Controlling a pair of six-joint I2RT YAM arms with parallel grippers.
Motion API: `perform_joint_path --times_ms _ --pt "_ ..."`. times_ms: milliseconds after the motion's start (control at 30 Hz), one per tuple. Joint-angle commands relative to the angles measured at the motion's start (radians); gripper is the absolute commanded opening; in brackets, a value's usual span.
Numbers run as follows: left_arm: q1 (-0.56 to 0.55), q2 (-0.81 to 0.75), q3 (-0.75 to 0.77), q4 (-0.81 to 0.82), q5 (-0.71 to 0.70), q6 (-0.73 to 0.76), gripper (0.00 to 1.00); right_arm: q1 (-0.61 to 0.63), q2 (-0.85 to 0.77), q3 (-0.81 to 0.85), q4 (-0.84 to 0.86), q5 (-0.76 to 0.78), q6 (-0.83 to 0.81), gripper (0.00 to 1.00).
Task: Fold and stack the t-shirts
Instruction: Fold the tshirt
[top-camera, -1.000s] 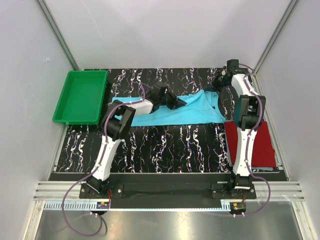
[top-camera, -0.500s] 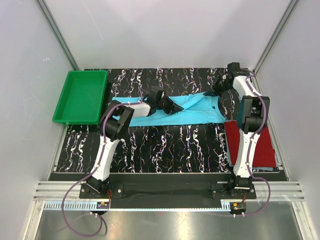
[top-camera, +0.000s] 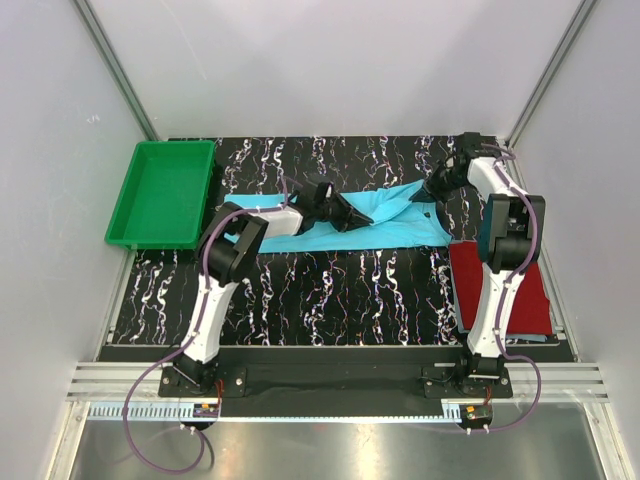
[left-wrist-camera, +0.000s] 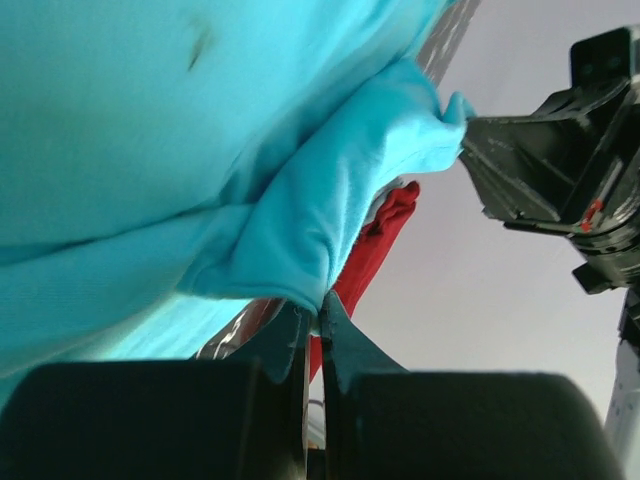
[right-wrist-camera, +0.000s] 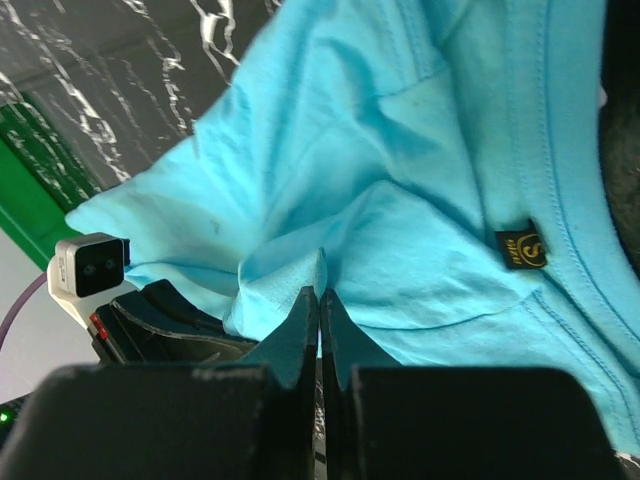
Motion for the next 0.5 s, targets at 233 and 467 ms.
perform_joint_path --times_ms 233,467 --pt "-0.018 -0.065 -0.033 0.022 0.064 0.001 0.06 -0.02 -0.133 -0.065 -0.007 0.065 -0.029 0.01" --pt "-0.018 -0.062 -0.038 0.002 0.073 0.013 0.08 -0.023 -0.147 -0.106 -0.025 0.064 -0.044 0.01"
